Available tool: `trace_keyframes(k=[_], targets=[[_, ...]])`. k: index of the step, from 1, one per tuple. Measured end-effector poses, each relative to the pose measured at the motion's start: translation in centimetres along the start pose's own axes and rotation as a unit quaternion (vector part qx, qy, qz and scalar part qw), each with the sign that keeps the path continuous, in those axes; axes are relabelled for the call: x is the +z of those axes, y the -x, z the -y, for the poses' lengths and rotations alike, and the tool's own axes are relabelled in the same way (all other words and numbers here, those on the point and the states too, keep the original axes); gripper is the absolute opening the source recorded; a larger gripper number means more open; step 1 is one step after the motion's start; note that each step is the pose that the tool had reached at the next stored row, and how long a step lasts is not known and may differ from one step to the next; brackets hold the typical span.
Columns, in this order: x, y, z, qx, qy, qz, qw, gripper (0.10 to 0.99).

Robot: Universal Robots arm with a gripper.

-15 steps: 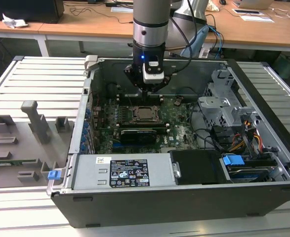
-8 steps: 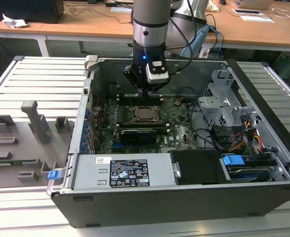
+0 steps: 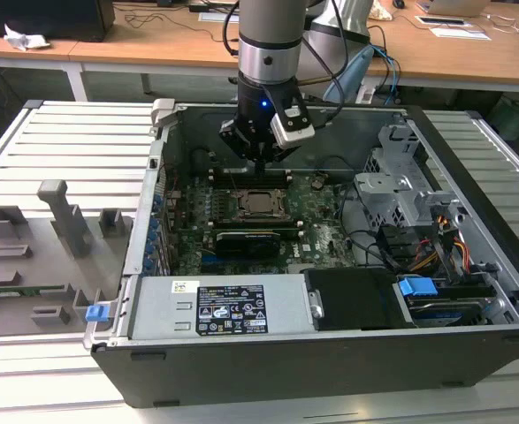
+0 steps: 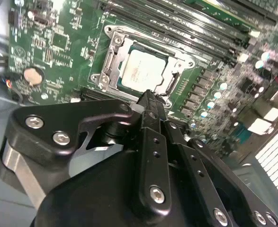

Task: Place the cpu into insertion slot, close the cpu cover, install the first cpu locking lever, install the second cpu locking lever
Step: 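Install the first cpu locking lever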

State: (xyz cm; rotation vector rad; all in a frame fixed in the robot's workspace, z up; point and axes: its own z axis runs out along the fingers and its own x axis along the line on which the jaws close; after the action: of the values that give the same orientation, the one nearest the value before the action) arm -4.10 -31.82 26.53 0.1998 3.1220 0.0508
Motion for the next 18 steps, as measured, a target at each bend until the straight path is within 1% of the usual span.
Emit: trace_keyframes(k=[1, 2, 4, 6, 7, 10, 12, 18], targets=[[0.0, 0.0, 0.0, -0.019, 0.0002, -0.0006, 0.9998, 0.106], [0.01, 0.0, 0.0, -0.038, 0.0004, -0.0013, 0.9993, 0.106], [0.02, 0.01, 0.0, -0.072, 0.0009, -0.0024, 0.9974, 0.106], [0.04, 0.0, 0.0, -0.086, 0.0012, -0.0028, 0.9962, 0.106], [0.06, -0.23, 0.03, -0.092, 0.0015, -0.003, 0.9958, 0.106], [0.06, -0.98, 0.13, -0.092, 0.0016, -0.0031, 0.9958, 0.106], [0.06, -1.86, 0.24, -0.092, 0.0019, -0.0031, 0.9958, 0.106], [0.09, -3.65, 0.47, -0.092, 0.002, -0.003, 0.9958, 0.106]])
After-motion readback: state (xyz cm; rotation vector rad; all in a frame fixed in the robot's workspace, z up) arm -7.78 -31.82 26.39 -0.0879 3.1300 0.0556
